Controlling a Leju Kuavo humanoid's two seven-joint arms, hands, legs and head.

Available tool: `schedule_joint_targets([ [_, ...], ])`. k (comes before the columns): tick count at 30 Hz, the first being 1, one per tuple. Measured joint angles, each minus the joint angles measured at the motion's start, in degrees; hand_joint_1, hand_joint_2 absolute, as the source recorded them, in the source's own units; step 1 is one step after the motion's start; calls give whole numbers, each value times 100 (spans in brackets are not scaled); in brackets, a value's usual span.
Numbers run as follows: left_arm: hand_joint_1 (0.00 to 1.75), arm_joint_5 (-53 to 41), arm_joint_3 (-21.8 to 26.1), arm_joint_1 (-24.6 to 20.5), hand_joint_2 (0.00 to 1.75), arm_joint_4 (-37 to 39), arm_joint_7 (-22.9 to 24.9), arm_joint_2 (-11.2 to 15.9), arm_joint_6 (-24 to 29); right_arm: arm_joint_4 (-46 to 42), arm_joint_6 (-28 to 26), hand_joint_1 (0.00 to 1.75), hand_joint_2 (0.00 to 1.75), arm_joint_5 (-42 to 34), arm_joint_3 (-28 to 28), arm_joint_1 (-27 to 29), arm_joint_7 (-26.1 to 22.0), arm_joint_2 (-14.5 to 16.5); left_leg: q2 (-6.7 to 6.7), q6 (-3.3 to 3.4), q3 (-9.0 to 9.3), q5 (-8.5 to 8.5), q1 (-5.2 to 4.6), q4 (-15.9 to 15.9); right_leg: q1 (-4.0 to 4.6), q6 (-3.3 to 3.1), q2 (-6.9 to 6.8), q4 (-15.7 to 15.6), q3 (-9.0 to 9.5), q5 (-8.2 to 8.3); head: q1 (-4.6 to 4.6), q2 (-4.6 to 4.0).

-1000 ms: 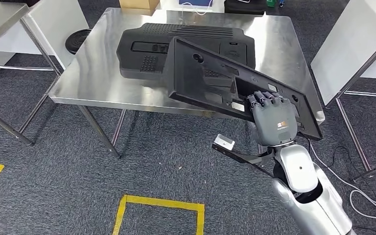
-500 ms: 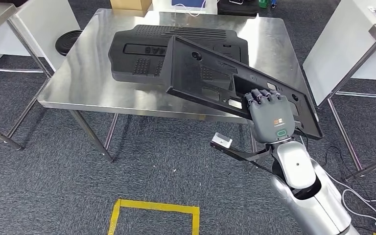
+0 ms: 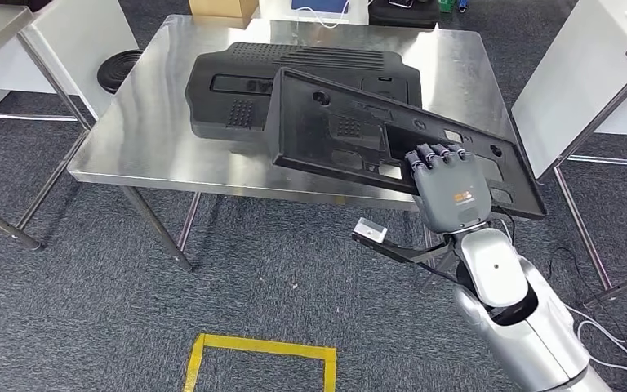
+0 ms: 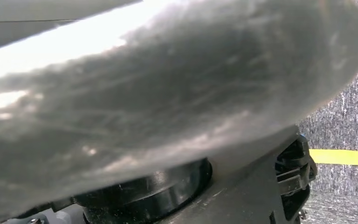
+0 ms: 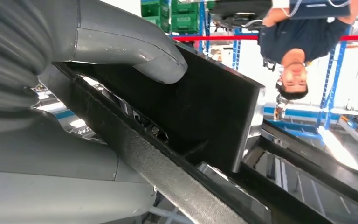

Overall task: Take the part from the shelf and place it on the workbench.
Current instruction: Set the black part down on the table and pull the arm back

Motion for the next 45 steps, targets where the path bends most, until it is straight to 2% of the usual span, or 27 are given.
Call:
schedule_joint_targets([
  [3,0,-16,46,-4,0,3,-10,1,-12,16,86,175,175,4,45,-50,-4,-15,14,-79,-38,-117,28,166,-57,-147,6,-23,51,-8,-12,0],
  [4,0,-27,62,-5,0,6,-14,1,-20,21,119,175,175,3,66,-81,-6,-19,17,-98,-141,-250,34,416,-80,-193,3,-32,83,-19,-20,0],
  [6,0,-48,92,-4,0,21,-15,1,-40,44,179,175,175,-1,119,-149,-8,-32,22,-124,-517,-584,36,1190,-68,-255,-2,-31,133,-54,-32,0],
  [7,0,-55,105,-4,0,31,-15,1,-45,61,204,175,175,-7,146,-176,-11,-40,22,-135,-701,-681,38,1518,-63,-269,0,-31,155,-67,-32,0],
  [8,0,-60,116,-3,0,39,-16,1,-48,77,228,175,175,-14,171,-197,-17,-48,23,-141,-811,-672,41,1669,-61,-274,5,-29,177,-83,-32,0],
  [9,0,-65,130,-2,0,44,-20,1,-49,90,252,175,175,-24,195,-215,-25,-56,24,-142,-806,-544,47,1581,-64,-269,14,-27,204,-102,-34,0],
  [11,0,-77,166,-3,0,46,-28,3,-50,110,297,175,175,-42,242,-256,-38,-73,26,-133,-521,-104,70,871,-72,-221,36,-19,270,-157,-37,0],
  [13,0,-85,199,-7,0,53,-35,5,-53,125,324,175,175,-56,278,-308,-42,-101,17,-125,-246,136,79,245,-40,-151,49,2,290,-210,-48,0],
  [15,0,-92,220,-12,0,60,-41,5,-57,135,336,175,175,-64,297,-342,-42,-130,3,-96,-199,122,55,111,-7,-95,54,-12,284,-227,-55,0],
  [18,0,-100,239,-12,0,58,-45,5,-60,139,338,175,175,-64,304,-362,-42,-155,-4,29,-175,117,41,80,-28,-28,46,91,226,-303,-49,0],
  [20,0,-101,248,-19,0,58,-48,5,-61,142,338,175,175,-62,304,-384,-42,-179,-6,105,-153,104,48,62,-35,-45,37,685,-101,-536,-41,0],
  [22,0,-101,253,-25,0,58,-48,5,-64,155,340,175,175,-62,308,-394,-42,-194,-7,143,-147,81,41,62,-26,-63,35,1493,-582,-777,-38,0],
  [23,0,-101,254,-26,0,58,-48,5,-66,163,343,175,175,-63,313,-392,-42,-197,-7,151,-138,68,37,63,-24,-45,35,1711,-749,-796,-39,0],
  [24,0,-102,255,-25,0,58,-48,5,-67,170,349,175,175,-64,319,-392,-42,-200,-8,153,-122,54,34,63,-24,-6,34,1691,-800,-713,-38,0],
  [26,0,-115,256,-15,0,58,-57,-1,-45,174,373,175,175,-77,330,-396,-42,-217,-17,134,-64,14,34,63,-24,84,21,1003,-553,-325,-36,0],
  [27,0,-129,256,-3,0,56,-72,-9,-40,174,383,175,175,-89,337,-401,-42,-233,-24,111,-34,-13,20,67,-13,98,6,570,-353,-136,-34,0],
  [29,0,-161,261,21,0,40,-98,-26,-51,175,406,175,175,-120,363,-419,-45,-266,-35,57,2,-60,-6,64,14,42,-14,50,-97,54,-36,0],
  [31,0,-180,269,29,0,17,-94,-34,-120,178,457,175,175,-144,404,-455,-51,-279,-29,3,25,-84,-12,39,34,-54,-8,2,-67,51,-40,0],
  [33,0,-193,278,29,0,-1,-74,-36,-137,179,522,175,175,-163,447,-510,-61,-281,-10,-53,1,-143,2,111,-15,-142,-6,-26,-22,45,-48,0],
  [35,0,-215,297,50,0,-14,-84,-44,-73,181,546,175,175,-180,484,-551,-74,-296,6,-97,-211,-379,14,589,-60,-229,-11,-48,55,15,-58,0],
  [37,0,-242,336,133,0,-73,-133,-76,-77,197,512,175,175,-206,530,-556,-107,-343,10,-129,-614,-690,21,1397,-45,-289,-14,-48,127,-39,-63,0],
  [38,0,-260,355,193,0,-135,-151,-106,-125,211,492,175,175,-222,555,-550,-129,-370,11,-139,-782,-742,25,1676,-41,-298,-10,-47,164,-67,-62,0],
  [39,0,-278,372,258,0,-215,-151,-137,-181,227,481,175,175,-239,579,-544,-147,-396,14,-144,-859,-677,29,1743,-41,-293,3,-46,206,-99,-64,0],
  [40,0,-294,389,316,0,-298,-139,-171,-235,240,481,175,175,-254,597,-541,-157,-419,18,-144,-818,-497,35,1562,-48,-276,18,-44,254,-135,-64,0],
  [42,0,-314,423,398,0,-431,-115,-224,-290,257,489,175,175,-278,620,-542,-166,-463,24,-139,-507,-43,46,799,-55,-219,44,-36,349,-218,-70,0],
  [43,0,-324,446,416,0,-478,-110,-248,-297,263,490,175,175,-288,628,-545,-168,-492,20,-125,-341,76,46,456,-42,-181,49,-26,376,-261,-75,0],
  [45,0,-347,492,431,0,-550,-107,-290,-292,274,482,175,175,-311,639,-547,-182,-556,5,-78,-183,99,29,155,-8,-117,52,-28,392,-306,-74,0],
])
